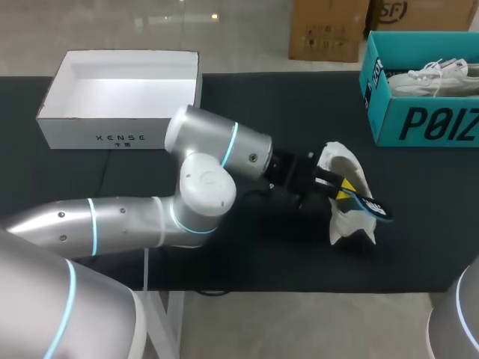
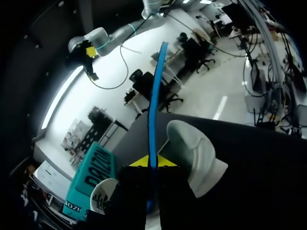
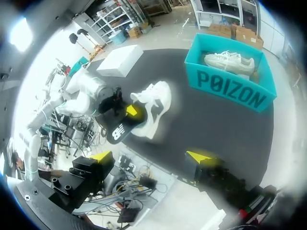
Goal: Take the shoe out of the shoebox, open the shoe tongue, remove and reinsert the insole, then place the shoe into the shoebox
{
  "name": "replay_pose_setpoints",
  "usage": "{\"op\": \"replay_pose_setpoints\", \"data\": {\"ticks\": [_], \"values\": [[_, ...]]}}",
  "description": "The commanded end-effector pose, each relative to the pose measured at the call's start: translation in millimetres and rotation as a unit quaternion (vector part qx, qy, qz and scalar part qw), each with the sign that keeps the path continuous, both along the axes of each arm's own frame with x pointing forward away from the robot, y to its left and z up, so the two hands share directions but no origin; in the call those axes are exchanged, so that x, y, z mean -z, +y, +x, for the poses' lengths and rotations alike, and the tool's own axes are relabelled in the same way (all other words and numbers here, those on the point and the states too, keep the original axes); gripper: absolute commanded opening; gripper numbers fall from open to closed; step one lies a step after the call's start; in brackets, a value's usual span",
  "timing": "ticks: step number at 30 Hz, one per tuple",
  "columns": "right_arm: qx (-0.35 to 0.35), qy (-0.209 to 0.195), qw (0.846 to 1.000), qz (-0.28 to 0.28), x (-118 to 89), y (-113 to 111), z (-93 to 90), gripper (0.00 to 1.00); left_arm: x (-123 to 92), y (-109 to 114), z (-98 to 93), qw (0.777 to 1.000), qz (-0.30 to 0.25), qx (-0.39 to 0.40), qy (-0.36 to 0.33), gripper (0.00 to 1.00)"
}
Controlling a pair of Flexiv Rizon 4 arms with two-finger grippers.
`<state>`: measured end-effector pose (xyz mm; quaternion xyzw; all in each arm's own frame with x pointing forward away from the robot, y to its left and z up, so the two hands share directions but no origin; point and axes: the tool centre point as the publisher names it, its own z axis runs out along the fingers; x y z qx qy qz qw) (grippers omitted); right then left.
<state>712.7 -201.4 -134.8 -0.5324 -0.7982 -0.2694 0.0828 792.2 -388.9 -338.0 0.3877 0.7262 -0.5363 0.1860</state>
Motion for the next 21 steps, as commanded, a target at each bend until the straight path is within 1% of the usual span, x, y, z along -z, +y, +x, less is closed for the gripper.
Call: {"op": "replay_pose_setpoints", "data": {"ticks": [1, 7, 10, 11, 12, 13, 14, 15, 16, 17, 18, 19, 21], "values": [[0.000, 0.002, 1.000, -0.001, 0, 0, 1.1, 1.00, 0, 7, -3.8, 1.000, 0.005, -0.004, 0.000, 0.00], [0.000, 0.002, 1.000, -0.001, 0, 0, 1.1, 1.00, 7, 7, -3.2, 1.000, 0.007, -0.008, 0.004, 0.00], [0.000, 0.002, 1.000, -0.001, 0, 0, 1.1, 1.00, 0, 6, -0.7, 1.000, -0.001, 0.000, -0.007, 0.00], [0.000, 0.002, 1.000, -0.001, 0, 0, 1.1, 1.00, -2, 5, -0.6, 1.000, -0.009, 0.003, -0.008, 0.04], [0.000, 0.002, 1.000, -0.001, 0, 0, 1.1, 1.00, -4, 5, -0.5, 1.000, -0.013, 0.005, -0.010, 0.45], [0.000, 0.002, 1.000, -0.001, 0, 0, 1.1, 1.00, -6, 5, -0.7, 1.000, -0.014, 0.006, -0.010, 0.67], [0.000, 0.002, 1.000, -0.001, 0, 0, 1.1, 1.00, -9, 5, -0.9, 1.000, -0.013, 0.006, -0.010, 0.62], [0.000, 0.002, 1.000, -0.001, 0, 0, 1.1, 1.00, -11, 6, -1.0, 1.000, -0.014, 0.005, -0.010, 0.50], [0.000, 0.002, 1.000, -0.001, 0, 0, 1.1, 1.00, -13, 6, -1.0, 1.000, -0.015, 0.005, -0.011, 0.48], [0.000, 0.002, 1.000, -0.001, 0, 0, 1.1, 1.00, -14, 7, -1.1, 1.000, -0.016, 0.005, -0.011, 0.40], [0.000, 0.002, 1.000, -0.001, 0, 0, 1.1, 1.00, -15, 7, -1.2, 1.000, -0.016, 0.004, -0.011, 0.37], [0.000, 0.002, 1.000, -0.001, 0, 0, 1.1, 1.00, -17, 6, -1.6, 1.000, -0.017, 0.007, -0.013, 0.32], [0.000, 0.002, 1.000, -0.001, 0, 0, 1.1, 1.00, -19, 3, -4.1, 1.000, -0.018, 0.015, -0.014, 0.31]]}}
